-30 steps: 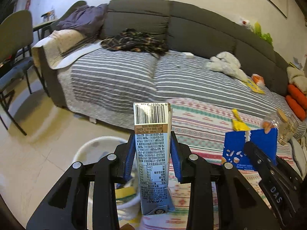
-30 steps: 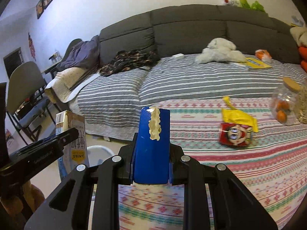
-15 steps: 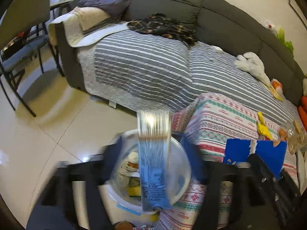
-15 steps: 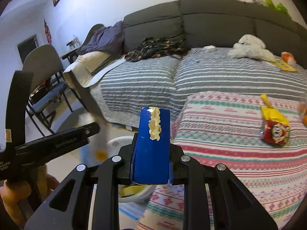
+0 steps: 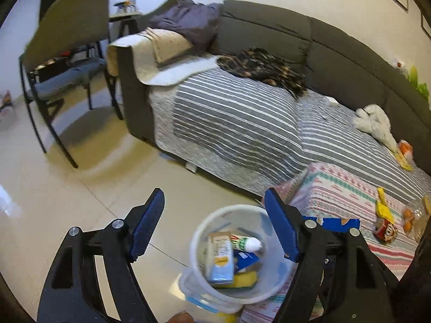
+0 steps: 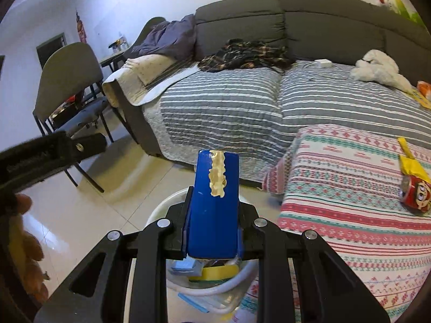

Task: Collect trash
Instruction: 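Carry the milk carton and biscuit box to the wastebasket and release both, then move both open tools back toward the red can on the table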

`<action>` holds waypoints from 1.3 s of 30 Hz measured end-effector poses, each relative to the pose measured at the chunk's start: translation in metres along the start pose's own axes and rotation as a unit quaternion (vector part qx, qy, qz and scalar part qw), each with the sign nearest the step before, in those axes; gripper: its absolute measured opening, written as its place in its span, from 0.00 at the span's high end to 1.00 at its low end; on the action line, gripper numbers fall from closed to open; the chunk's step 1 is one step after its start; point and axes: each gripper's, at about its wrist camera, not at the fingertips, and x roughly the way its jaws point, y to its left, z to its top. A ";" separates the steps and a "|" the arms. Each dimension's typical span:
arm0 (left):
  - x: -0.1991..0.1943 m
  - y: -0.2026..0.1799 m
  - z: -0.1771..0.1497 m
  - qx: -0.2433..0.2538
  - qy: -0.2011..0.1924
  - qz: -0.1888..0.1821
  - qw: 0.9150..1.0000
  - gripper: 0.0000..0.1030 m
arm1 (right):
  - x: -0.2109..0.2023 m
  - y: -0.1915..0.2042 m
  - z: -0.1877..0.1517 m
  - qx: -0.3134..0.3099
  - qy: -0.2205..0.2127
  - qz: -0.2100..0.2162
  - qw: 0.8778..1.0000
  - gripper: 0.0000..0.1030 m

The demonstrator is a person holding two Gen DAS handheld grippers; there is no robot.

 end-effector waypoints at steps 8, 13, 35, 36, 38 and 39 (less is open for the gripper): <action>-0.006 0.028 0.006 -0.029 -0.014 0.031 0.999 0.24 | 0.021 0.025 -0.001 -0.018 0.014 0.020 1.000 0.74; -0.011 0.032 0.007 -0.027 -0.021 0.046 0.998 0.22 | 0.030 0.035 -0.001 -0.023 0.019 0.014 0.999 0.38; -0.007 -0.044 -0.010 0.054 -0.021 0.077 0.995 0.07 | -0.029 -0.067 0.019 0.042 -0.033 -0.166 0.985 0.07; -0.006 -0.051 -0.011 0.062 -0.019 0.077 0.995 0.07 | -0.032 -0.073 0.019 0.045 -0.034 -0.170 0.984 0.07; -0.003 -0.064 -0.015 0.073 -0.015 0.072 0.995 0.07 | -0.039 -0.085 0.020 0.048 -0.037 -0.178 0.982 0.07; -0.003 -0.070 -0.017 0.076 -0.012 0.068 0.995 0.07 | -0.042 -0.090 0.020 0.049 -0.038 -0.182 0.981 0.07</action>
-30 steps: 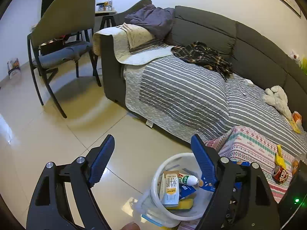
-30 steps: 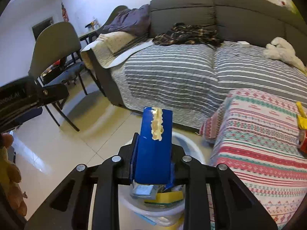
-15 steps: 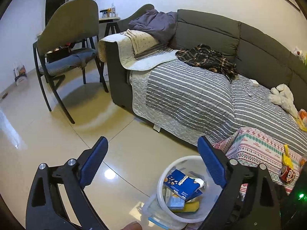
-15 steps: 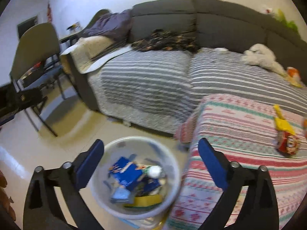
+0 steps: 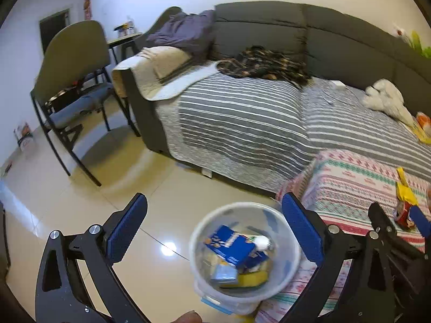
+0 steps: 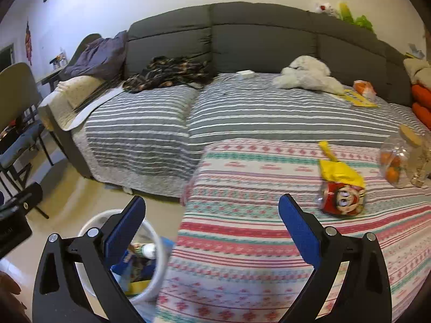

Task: Collect trash
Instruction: 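Move both open tools back toward the red can on the table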

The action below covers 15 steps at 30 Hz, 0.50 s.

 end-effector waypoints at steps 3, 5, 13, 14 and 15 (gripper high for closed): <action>-0.002 -0.021 -0.001 0.009 0.005 -0.015 1.000 0.07 | -0.004 -0.022 0.002 0.006 -0.004 -0.016 1.000 0.07; -0.003 -0.036 0.000 0.014 0.008 -0.024 1.000 0.07 | -0.004 -0.035 0.003 0.011 -0.004 -0.023 1.000 0.07; -0.005 -0.092 -0.005 0.033 0.024 -0.058 0.998 0.07 | -0.008 -0.097 0.008 0.032 -0.001 -0.058 0.998 0.07; -0.006 -0.101 -0.006 0.037 0.025 -0.062 0.997 0.07 | -0.008 -0.105 0.008 0.033 -0.001 -0.062 0.998 0.07; -0.007 -0.108 -0.008 0.041 0.025 -0.066 0.997 0.07 | -0.009 -0.113 0.008 0.036 -0.001 -0.067 0.997 0.07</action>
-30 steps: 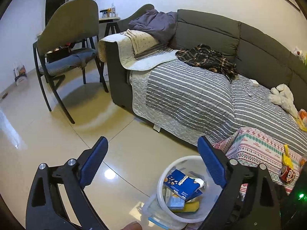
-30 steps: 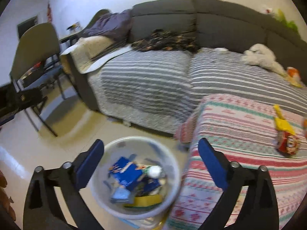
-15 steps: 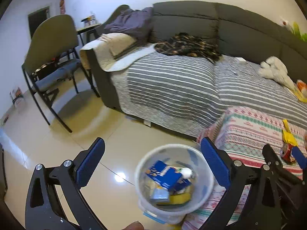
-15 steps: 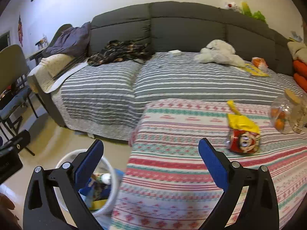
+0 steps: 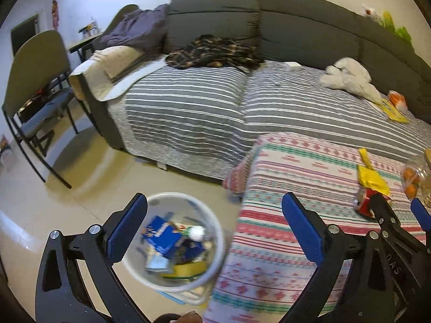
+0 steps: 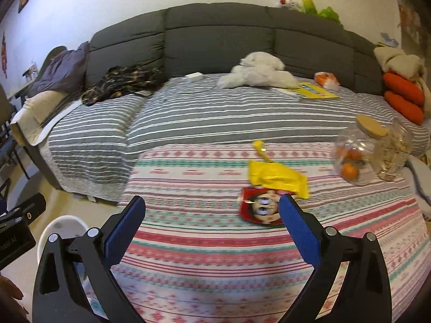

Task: Collect trash
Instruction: 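Move both open tools back toward the red can on the table, then grasp the red can with yellow wrapper with the left tool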

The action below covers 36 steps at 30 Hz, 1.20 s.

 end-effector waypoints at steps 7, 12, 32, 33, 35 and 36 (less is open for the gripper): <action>-0.006 -0.050 -0.001 0.017 0.003 -0.029 0.999 0.07 | 0.003 -0.054 0.002 0.021 0.005 -0.026 0.999 0.07; -0.001 -0.096 -0.008 0.037 0.018 -0.044 0.998 0.07 | 0.003 -0.094 0.001 0.037 0.011 -0.044 0.998 0.07; 0.075 -0.213 -0.043 -0.057 0.178 -0.117 0.975 0.07 | 0.004 -0.237 0.007 0.138 0.036 -0.084 0.986 0.07; 0.077 -0.216 -0.042 -0.077 0.177 -0.110 0.975 0.07 | 0.002 -0.239 0.007 0.143 0.038 -0.081 0.986 0.07; 0.083 -0.223 -0.037 -0.119 0.183 -0.100 0.971 0.07 | 0.001 -0.244 0.008 0.153 0.040 -0.076 0.984 0.07; 0.088 -0.228 -0.034 -0.143 0.192 -0.095 0.966 0.07 | 0.000 -0.246 0.009 0.159 0.041 -0.074 0.984 0.07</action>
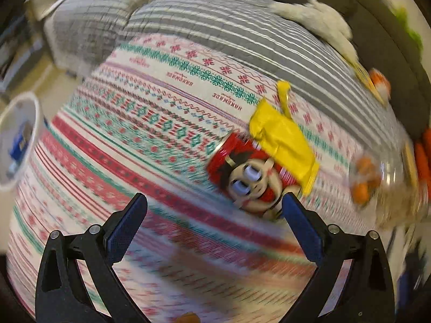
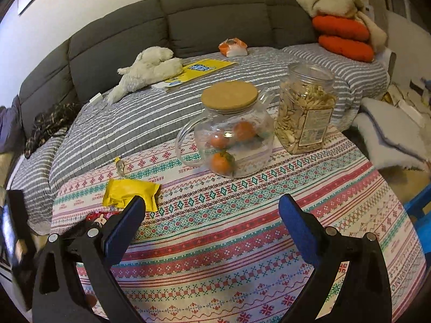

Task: Collect trash
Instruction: 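Grasp the red can with yellow wrapper with the left tool, then lift the red can with the left tool while the right tool grasps the yellow snack packet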

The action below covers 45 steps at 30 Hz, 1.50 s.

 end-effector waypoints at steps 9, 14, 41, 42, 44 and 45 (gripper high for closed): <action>0.037 -0.027 0.017 -0.057 0.065 -0.032 0.996 0.40 | 0.007 -0.013 0.007 0.010 0.010 -0.001 1.000 0.07; 0.027 -0.035 0.016 0.031 0.064 -0.066 0.995 0.60 | 0.019 -0.008 0.003 -0.008 0.024 0.000 1.000 0.07; -0.079 0.055 0.023 0.258 -0.083 -0.040 0.962 0.66 | 0.171 0.157 -0.023 -0.351 0.059 0.093 0.930 0.25; -0.078 0.054 0.022 0.260 -0.082 -0.042 0.961 0.66 | 0.179 0.155 -0.020 -0.343 0.077 0.106 0.930 0.28; -0.077 0.055 0.022 0.264 -0.080 -0.044 0.960 0.66 | 0.184 0.150 -0.013 -0.318 0.081 0.124 0.936 0.36; -0.076 0.055 0.022 0.264 -0.079 -0.044 0.960 0.66 | 0.186 0.150 -0.010 -0.312 0.081 0.123 0.939 0.41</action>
